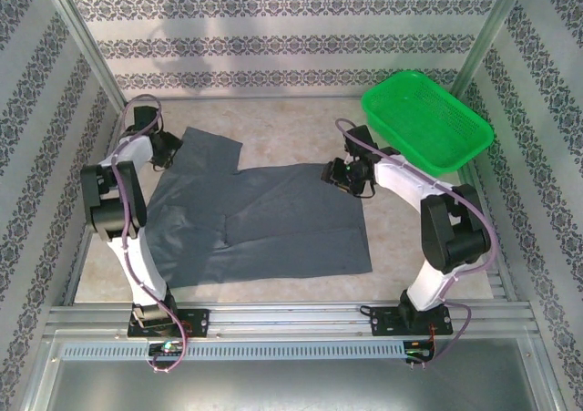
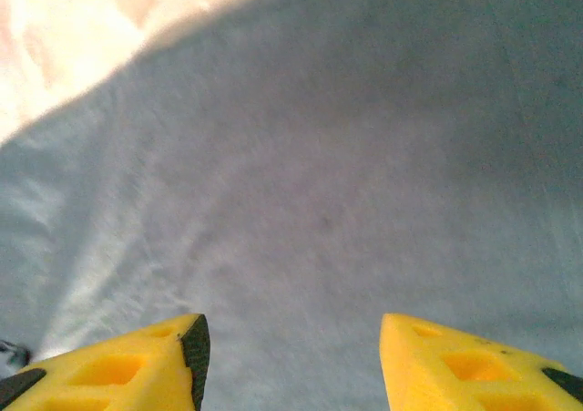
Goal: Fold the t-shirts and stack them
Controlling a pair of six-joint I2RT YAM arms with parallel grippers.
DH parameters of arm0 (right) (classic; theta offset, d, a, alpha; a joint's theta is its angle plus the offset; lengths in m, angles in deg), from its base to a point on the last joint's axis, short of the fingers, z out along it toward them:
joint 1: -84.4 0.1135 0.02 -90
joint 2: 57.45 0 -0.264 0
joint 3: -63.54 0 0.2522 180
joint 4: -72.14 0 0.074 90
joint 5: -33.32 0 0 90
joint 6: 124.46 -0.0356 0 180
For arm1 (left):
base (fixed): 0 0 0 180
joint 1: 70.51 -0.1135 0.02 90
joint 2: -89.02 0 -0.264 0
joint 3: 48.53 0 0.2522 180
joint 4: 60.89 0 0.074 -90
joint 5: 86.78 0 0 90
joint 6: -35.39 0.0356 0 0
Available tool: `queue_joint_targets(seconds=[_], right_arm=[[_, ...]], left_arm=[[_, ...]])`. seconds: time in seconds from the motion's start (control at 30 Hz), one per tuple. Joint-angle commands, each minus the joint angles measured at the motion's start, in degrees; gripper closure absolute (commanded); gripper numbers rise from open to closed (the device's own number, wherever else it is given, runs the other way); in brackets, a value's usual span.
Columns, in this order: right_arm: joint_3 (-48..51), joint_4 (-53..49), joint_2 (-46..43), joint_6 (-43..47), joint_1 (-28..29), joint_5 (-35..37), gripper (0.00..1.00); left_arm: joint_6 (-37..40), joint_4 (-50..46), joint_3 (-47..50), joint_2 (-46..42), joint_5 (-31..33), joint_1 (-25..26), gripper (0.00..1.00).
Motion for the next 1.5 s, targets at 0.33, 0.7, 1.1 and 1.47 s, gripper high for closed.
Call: queue_joint_targets(seconds=[0.33, 0.7, 1.1, 1.47], right_arm=[[-2.7, -0.3, -0.4, -0.6, -2.3, -2.0, 0.47], [-2.8, -1.0, -0.5, 0.5, -2.9, -2.2, 0.46], [-5.5, -3.3, 2.0, -2.2, -3.2, 7.8, 0.46], [-16.7, -7.2, 14.4, -7.6, -5.3, 19.6, 0.49]], left_arm=[[9.6, -4.6, -30.3, 22.6, 9.4, 3.9, 0.45], [11.2, -32.0, -56.5, 37.8, 14.0, 8.4, 0.47], [12.2, -43.3, -60.8, 40.4, 12.9, 9.8, 0.99], [12.2, -37.2, -52.2, 25.4, 10.5, 10.9, 1.00]])
